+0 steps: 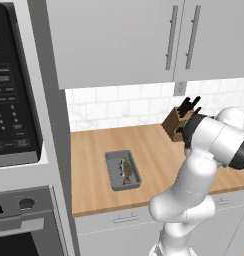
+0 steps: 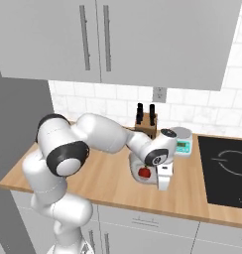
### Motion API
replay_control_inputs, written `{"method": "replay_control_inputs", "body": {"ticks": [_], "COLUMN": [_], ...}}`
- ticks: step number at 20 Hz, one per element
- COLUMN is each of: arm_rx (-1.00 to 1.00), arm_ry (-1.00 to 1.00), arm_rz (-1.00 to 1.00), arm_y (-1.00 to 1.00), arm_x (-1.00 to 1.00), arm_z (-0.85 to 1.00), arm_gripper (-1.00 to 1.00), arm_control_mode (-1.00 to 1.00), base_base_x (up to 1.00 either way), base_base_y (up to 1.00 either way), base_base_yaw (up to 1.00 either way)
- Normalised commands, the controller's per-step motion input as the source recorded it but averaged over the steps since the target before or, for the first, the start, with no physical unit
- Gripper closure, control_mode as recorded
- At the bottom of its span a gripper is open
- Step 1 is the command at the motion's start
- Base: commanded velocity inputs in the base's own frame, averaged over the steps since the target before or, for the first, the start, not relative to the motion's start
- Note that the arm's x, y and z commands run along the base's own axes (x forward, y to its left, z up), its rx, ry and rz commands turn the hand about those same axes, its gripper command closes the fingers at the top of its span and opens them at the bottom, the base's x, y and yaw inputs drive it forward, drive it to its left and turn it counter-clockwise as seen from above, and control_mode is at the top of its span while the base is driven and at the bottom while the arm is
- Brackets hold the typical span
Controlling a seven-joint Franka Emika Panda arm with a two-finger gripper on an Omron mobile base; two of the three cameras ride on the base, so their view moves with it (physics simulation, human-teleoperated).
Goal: Take the meat container that has the fish and place it on the second highest rack of the freezer. Then take the vegetable container that has the bell pepper and potato and place it on the highest rack of the freezer.
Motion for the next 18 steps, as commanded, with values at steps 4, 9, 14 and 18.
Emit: {"method": "replay_control_inputs", "body": {"ticks": [4, 9, 14, 18], "arm_rx": [0.0, 0.0, 0.0, 0.0], "arm_ry": [-0.02, -0.04, -0.12, -0.12], "arm_rz": [-0.01, 0.0, 0.01, 0.05], "arm_y": [0.12, 0.29, 0.61, 0.86], "arm_x": [-0.39, -0.49, -0.5, -0.46], "arm_z": [0.49, 0.52, 0.81, 1.0], "arm_gripper": [1.0, 1.0, 1.0, 1.0], "arm_control_mode": [-1.0, -1.0, -1.0, -1.0], "base_base_x": [0.0, 0.0, 0.0, 0.0], "base_base_y": [0.0, 0.0, 0.0, 0.0], "base_base_yaw": [0.0, 0.0, 0.0, 0.0]}}
